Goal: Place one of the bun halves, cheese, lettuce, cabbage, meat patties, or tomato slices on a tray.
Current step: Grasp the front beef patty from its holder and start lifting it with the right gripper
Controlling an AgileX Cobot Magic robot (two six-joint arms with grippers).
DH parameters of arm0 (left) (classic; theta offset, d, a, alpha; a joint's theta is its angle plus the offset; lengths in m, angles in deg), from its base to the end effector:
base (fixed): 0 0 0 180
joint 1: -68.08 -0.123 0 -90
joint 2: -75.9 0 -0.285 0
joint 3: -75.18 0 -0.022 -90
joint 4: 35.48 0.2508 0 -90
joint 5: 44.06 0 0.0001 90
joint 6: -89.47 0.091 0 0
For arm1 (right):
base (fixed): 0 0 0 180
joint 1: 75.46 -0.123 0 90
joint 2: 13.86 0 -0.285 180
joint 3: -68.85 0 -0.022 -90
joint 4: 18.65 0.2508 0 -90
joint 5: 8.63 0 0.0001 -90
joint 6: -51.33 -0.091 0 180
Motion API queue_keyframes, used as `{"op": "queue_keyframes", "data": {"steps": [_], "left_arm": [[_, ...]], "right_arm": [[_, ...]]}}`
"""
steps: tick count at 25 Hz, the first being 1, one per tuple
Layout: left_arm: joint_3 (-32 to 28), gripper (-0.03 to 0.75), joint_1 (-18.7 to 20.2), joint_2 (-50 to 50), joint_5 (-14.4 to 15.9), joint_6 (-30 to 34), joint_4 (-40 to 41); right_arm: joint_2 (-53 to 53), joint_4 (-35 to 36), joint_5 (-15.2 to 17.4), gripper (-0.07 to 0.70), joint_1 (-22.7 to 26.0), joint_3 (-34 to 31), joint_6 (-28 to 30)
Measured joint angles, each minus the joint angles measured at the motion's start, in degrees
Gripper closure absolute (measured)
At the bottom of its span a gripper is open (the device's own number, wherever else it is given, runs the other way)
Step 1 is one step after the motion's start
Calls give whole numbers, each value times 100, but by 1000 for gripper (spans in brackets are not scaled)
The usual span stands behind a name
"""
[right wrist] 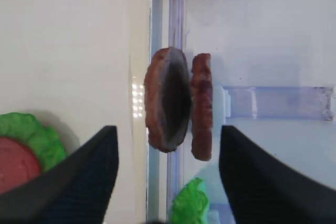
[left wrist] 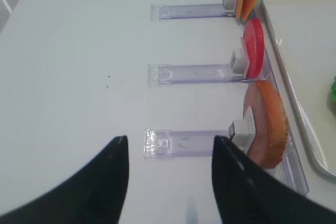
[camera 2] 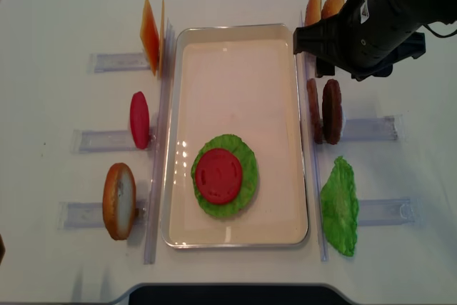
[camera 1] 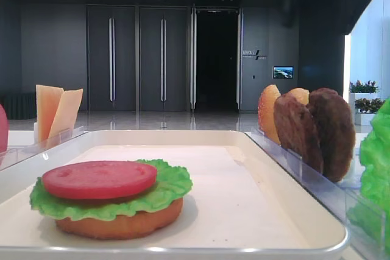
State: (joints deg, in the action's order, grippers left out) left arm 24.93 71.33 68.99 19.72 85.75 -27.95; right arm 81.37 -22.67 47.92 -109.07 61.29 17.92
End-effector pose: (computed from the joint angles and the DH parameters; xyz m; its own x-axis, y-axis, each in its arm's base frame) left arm -0.0059 0.0111 0.2655 -0.5101 0.0224 -0.8598 -0.0479 0.9974 0.0544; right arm 0.2590 0.1658 0.2877 -0.9436 -0.0064 -0.3311 -0.0545 0.9891 0.1365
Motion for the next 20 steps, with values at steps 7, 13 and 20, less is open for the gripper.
{"op": "queue_keyframes", "data": {"steps": [7,13,20], "left_arm": [[0,325,0,0,0,0,0],[0,325,0,0,0,0,0],[0,325,0,0,0,0,0]], "right_arm": [[99,169,0,198,0,6,0],[358,455,-202,198,0,6,160],[646,702,-386,198,0,56,330]]}}
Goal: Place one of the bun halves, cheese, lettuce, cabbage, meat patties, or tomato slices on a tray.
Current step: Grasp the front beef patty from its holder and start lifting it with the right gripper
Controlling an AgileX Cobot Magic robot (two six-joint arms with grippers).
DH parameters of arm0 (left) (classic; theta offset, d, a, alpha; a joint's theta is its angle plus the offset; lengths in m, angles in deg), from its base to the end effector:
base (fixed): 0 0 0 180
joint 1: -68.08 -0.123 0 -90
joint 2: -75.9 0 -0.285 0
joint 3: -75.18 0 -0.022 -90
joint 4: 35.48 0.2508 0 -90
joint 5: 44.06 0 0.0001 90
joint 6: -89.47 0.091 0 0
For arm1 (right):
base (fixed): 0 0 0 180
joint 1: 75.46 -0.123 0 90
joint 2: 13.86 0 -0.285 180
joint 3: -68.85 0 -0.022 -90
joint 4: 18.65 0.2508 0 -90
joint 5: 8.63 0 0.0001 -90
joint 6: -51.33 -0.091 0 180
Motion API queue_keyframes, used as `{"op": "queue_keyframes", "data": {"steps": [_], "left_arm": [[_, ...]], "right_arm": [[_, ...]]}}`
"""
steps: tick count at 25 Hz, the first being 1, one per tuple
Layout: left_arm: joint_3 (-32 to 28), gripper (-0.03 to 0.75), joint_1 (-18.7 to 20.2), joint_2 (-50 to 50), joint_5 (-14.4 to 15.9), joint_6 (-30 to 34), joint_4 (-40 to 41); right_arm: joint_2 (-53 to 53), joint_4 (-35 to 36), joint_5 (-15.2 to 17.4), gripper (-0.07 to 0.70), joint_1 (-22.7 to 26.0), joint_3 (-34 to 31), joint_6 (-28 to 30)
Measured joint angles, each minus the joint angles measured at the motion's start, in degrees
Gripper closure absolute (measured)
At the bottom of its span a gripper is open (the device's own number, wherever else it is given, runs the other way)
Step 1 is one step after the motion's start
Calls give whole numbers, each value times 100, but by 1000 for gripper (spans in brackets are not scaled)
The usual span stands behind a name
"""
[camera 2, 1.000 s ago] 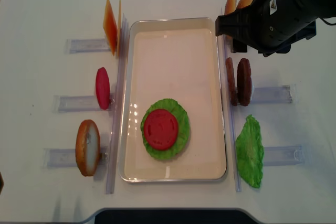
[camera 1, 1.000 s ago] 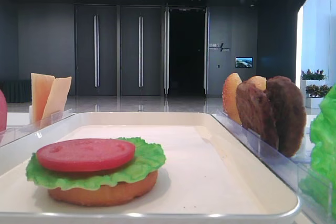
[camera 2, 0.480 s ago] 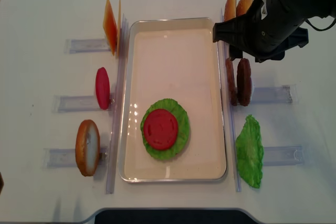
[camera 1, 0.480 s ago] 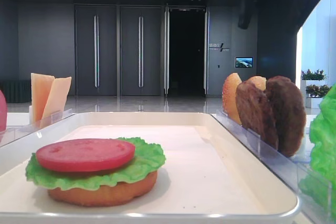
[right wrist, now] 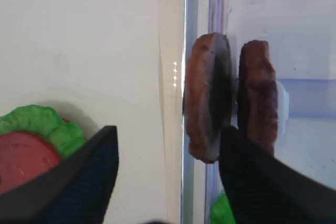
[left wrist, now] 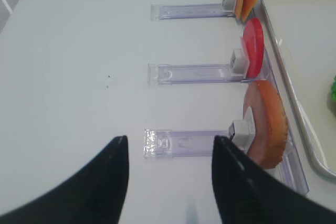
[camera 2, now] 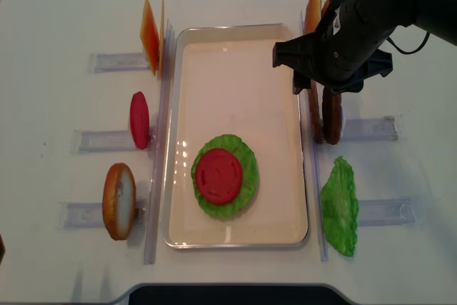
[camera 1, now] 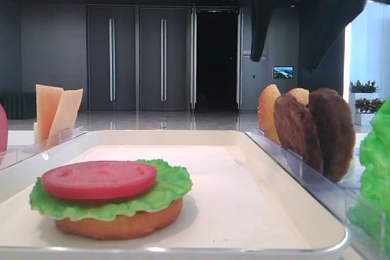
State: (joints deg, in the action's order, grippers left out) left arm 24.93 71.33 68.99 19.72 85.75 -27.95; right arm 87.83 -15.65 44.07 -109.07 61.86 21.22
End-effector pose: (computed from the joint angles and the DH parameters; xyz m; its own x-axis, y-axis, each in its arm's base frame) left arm -0.0059 0.0111 0.2655 -0.5101 0.0224 -0.8598 -0.0479 0.9974 0.0544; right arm 0.2739 0.1866 0.2564 -0.9680 -0.0089 -0.2507 -0.0615 0.9773 0.2027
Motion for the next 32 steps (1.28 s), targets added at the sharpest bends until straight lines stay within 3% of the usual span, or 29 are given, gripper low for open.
{"op": "queue_keyframes", "data": {"steps": [32], "left_arm": [[0,325,0,0,0,0,0]], "right_arm": [[205,-233,-202,198,5,0,252]]}}
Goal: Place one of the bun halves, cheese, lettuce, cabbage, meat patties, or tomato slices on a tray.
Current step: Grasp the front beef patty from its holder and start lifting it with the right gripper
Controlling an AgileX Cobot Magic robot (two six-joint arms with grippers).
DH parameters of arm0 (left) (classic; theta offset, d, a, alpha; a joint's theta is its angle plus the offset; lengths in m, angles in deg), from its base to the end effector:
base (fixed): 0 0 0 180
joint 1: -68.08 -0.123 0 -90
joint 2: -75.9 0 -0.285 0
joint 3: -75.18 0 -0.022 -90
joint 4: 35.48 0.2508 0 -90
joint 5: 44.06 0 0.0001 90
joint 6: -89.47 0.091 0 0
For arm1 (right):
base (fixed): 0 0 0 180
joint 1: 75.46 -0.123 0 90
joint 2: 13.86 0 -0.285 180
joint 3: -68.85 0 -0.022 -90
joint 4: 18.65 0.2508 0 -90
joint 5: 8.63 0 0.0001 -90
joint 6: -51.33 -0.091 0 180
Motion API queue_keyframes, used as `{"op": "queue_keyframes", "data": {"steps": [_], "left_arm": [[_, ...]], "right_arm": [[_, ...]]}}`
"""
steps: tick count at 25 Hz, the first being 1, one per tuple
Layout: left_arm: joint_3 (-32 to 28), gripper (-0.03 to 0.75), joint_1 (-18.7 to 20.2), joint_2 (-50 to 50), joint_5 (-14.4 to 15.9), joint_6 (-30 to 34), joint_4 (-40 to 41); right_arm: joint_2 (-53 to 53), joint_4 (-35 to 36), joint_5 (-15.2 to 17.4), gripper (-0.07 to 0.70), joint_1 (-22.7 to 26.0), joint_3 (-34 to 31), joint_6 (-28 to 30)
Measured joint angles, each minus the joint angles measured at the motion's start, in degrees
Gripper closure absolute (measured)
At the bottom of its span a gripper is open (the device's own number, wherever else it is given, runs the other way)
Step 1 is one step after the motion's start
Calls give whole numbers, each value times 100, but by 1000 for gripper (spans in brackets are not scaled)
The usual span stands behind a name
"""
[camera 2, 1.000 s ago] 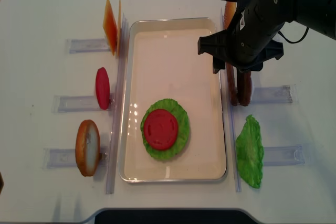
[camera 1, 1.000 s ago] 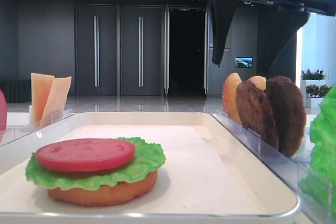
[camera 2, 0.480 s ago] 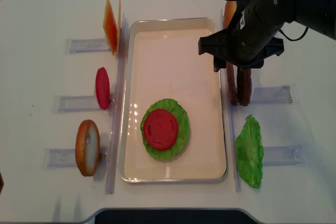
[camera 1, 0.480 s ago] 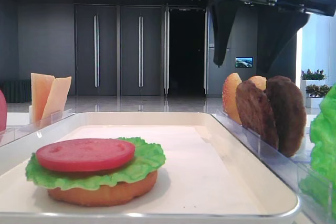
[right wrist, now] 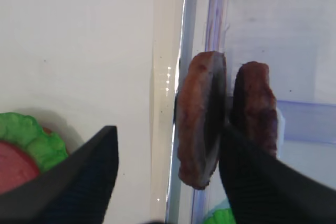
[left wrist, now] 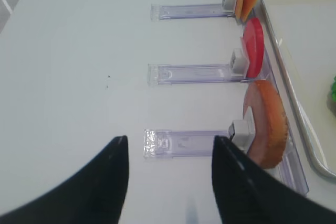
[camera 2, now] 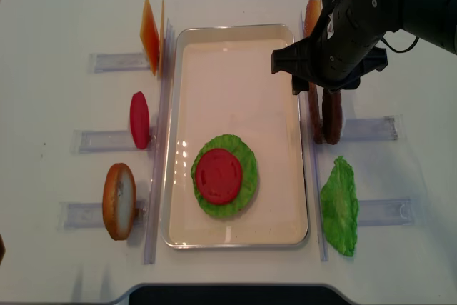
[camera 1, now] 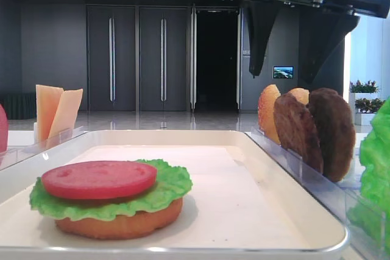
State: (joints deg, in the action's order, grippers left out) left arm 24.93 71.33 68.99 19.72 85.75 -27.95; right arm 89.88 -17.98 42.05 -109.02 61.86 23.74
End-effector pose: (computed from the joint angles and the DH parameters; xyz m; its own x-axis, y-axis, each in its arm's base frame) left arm -0.0059 0.0111 0.2655 -0.5101 0.0224 -0.8598 -0.0479 0.9974 0.0544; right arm 0.2820 0.1881 0.2454 -0.9580 -0.0719 -0.2774 -0.1192 0.9803 0.1573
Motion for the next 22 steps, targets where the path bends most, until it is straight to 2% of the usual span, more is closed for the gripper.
{"op": "queue_keyframes", "data": {"steps": [11,22], "left_arm": [[0,325,0,0,0,0,0],[0,325,0,0,0,0,0]], "right_arm": [[413,5,51,199,0,0,67],[801,-1,-115,199,0,4,135]]}}
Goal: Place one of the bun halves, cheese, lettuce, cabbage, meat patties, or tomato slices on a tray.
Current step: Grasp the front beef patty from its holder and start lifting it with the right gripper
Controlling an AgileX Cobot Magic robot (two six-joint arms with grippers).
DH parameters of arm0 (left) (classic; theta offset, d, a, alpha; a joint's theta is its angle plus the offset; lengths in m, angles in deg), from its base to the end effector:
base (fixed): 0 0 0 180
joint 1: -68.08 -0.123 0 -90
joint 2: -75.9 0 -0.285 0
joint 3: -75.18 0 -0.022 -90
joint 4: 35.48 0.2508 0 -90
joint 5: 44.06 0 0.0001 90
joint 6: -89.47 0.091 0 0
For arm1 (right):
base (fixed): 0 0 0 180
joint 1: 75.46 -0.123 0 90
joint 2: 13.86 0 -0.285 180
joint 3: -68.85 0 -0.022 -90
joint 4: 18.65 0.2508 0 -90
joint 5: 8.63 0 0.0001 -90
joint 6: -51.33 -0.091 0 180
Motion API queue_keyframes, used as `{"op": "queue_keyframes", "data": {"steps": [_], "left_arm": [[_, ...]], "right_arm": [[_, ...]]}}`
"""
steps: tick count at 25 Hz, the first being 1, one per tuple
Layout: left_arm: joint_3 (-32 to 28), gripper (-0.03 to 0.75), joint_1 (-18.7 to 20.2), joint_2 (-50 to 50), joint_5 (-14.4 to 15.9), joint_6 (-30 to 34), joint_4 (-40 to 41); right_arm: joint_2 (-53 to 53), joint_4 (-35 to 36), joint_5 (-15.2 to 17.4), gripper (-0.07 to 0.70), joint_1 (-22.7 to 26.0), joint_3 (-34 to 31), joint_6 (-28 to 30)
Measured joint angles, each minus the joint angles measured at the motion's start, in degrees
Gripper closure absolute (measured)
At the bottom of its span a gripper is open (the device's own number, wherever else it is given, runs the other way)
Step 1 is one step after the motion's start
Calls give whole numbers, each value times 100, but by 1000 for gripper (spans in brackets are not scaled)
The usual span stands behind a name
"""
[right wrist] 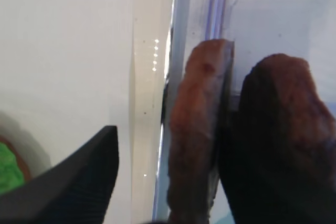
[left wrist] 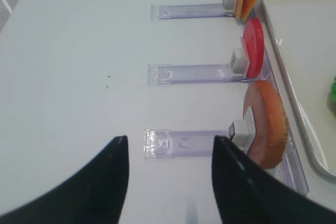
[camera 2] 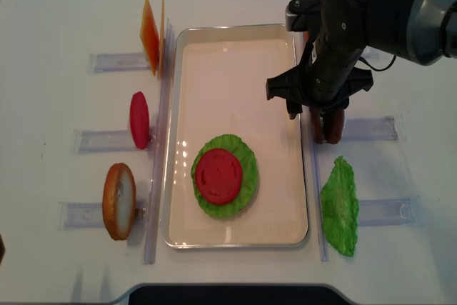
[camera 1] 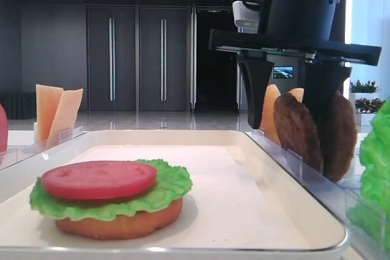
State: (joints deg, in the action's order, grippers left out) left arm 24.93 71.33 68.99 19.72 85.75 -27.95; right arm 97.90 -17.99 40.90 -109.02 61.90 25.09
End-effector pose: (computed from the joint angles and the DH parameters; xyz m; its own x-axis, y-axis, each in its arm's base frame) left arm -0.0059 0.0111 0.2655 -0.5101 0.0224 -0.8598 -0.0479 0.9974 0.0544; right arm 0.2951 0.1967 0.1974 -0.9778 -0.1101 -0.1783 -0.1292 0.9867 0.0992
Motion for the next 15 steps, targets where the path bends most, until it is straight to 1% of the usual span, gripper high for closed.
{"op": "queue_keyframes", "data": {"steps": [3,5,6,8,9,10,15], "left_arm": [[0,325,0,0,0,0,0],[0,325,0,0,0,0,0],[0,325,0,0,0,0,0],[0,325,0,0,0,0,0],[0,325,0,0,0,-5,0],[0,325,0,0,0,-16,0],[0,325,0,0,0,-23,0]], "right_arm": [[4,-23,-36,202,0,0,6],[4,-66,-36,229,0,0,6],[4,-107,-36,263,0,0,6],[11,-165,-36,363,0,0,6],[11,-211,-22,400,0,0,6],[5,-234,-4,416,0,6,6],[-6,-257,30,422,18,6,6]]}}
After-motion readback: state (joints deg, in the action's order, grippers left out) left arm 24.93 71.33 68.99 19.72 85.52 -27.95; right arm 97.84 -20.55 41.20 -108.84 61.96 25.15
